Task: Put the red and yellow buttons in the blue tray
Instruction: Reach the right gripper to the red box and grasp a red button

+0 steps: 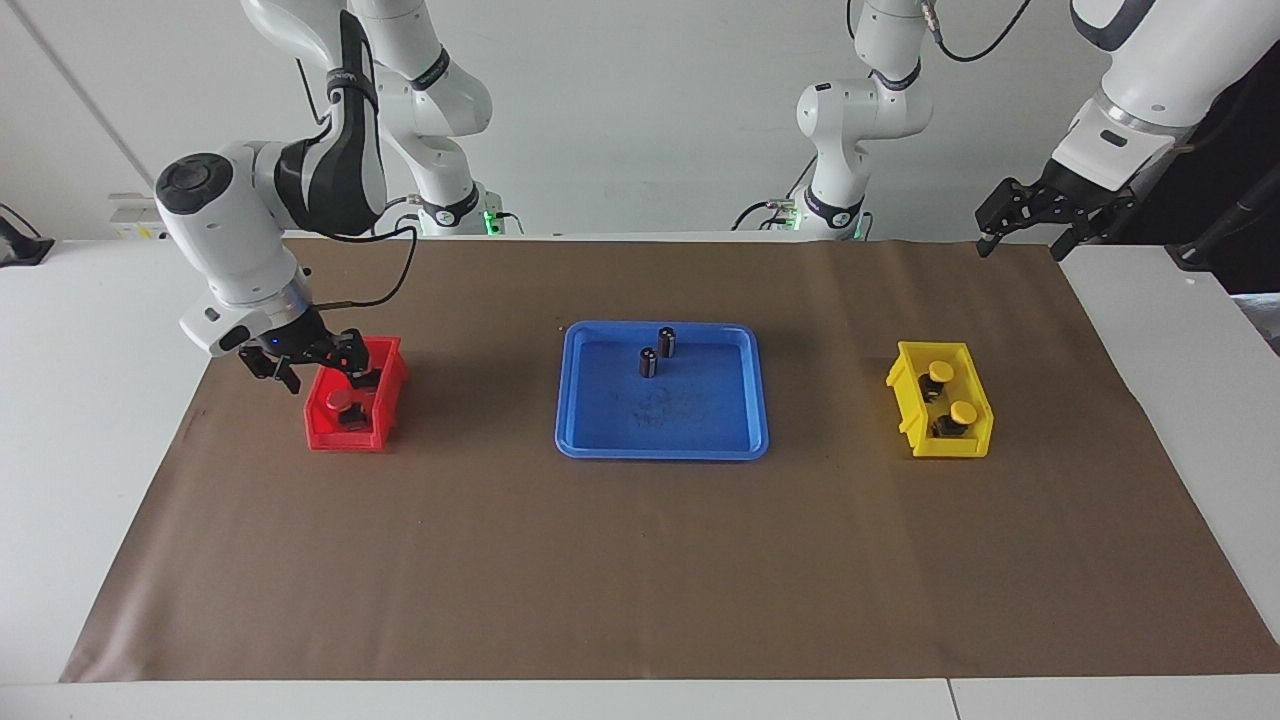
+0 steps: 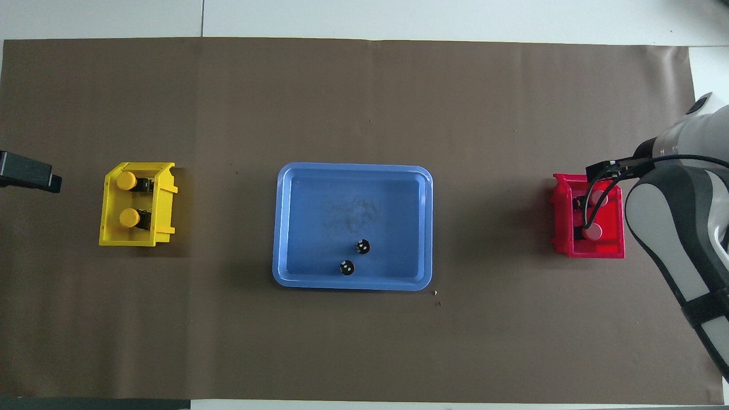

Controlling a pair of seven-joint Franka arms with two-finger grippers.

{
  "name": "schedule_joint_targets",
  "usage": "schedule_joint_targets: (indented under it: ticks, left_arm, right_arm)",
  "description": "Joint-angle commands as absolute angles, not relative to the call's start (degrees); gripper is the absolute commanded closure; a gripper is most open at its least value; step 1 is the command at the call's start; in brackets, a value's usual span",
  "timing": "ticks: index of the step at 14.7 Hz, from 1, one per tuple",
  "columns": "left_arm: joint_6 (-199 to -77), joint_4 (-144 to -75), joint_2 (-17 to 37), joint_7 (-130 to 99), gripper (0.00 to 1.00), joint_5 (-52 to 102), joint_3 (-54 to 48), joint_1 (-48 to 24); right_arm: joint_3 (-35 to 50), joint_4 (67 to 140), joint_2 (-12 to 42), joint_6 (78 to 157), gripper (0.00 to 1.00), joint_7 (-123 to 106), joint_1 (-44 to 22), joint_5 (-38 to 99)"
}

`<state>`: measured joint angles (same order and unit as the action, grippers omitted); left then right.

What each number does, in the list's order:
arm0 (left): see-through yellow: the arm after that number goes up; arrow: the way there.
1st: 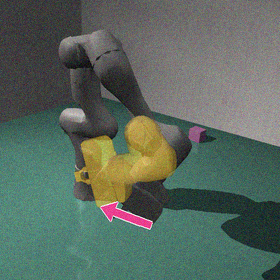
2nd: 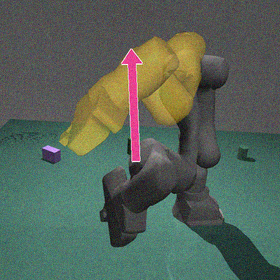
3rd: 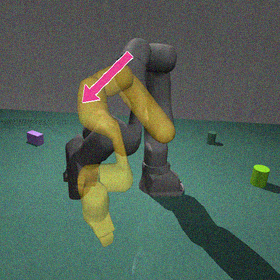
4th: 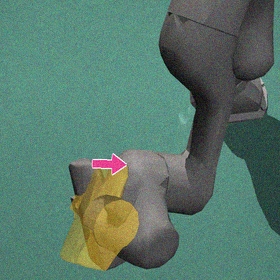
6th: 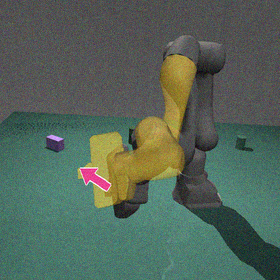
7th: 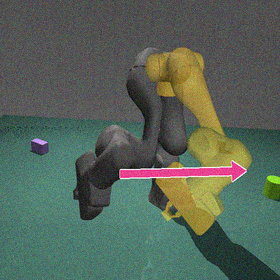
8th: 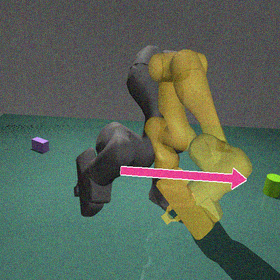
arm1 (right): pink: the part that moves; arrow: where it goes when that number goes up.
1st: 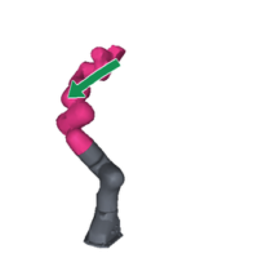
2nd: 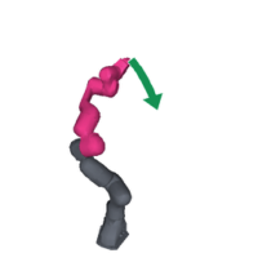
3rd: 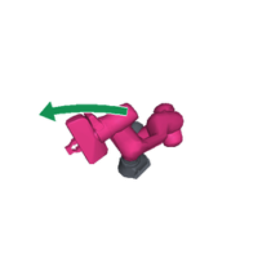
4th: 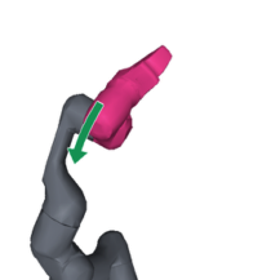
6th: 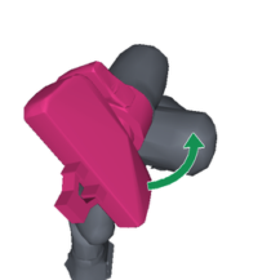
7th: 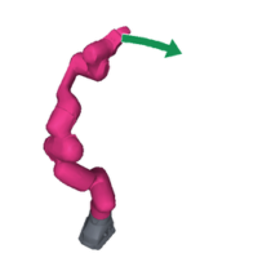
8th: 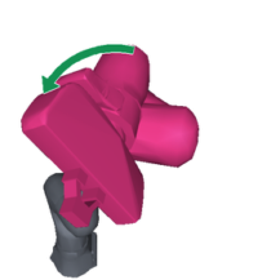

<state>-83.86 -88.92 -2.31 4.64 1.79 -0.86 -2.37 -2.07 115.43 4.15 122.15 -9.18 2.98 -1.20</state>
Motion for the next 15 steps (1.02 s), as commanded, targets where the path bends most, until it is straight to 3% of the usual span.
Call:
schedule_joint_targets:
  ticks: [1,3,9,15]
  left_arm:
    - [-83.7,-90.4,-3.7,4.7,0.0,2.4,-0.8,-2.1]
    - [-83.7,-90.4,-3.7,4.7,0.0,2.4,-0.9,-2.1]
    - [-83.7,-90.4,-3.7,4.7,0.0,2.4,-0.8,-2.1]
    - [-83.7,-90.4,-3.7,4.7,0.0,2.5,-0.9,-2.3]
  right_arm:
    - [-1.8,118.7,3.4,124.8,0.23,-11.3,3.7,-0.1]
    - [-1.9,123.3,2.0,129.3,0.26,-11.4,3.8,-0.1]
    - [-1.9,127.5,1.3,133.7,0.28,-13.2,4.3,-0.1]
    - [-1.9,128.9,0.8,134.2,0.29,-14.8,4.7,-0.1]
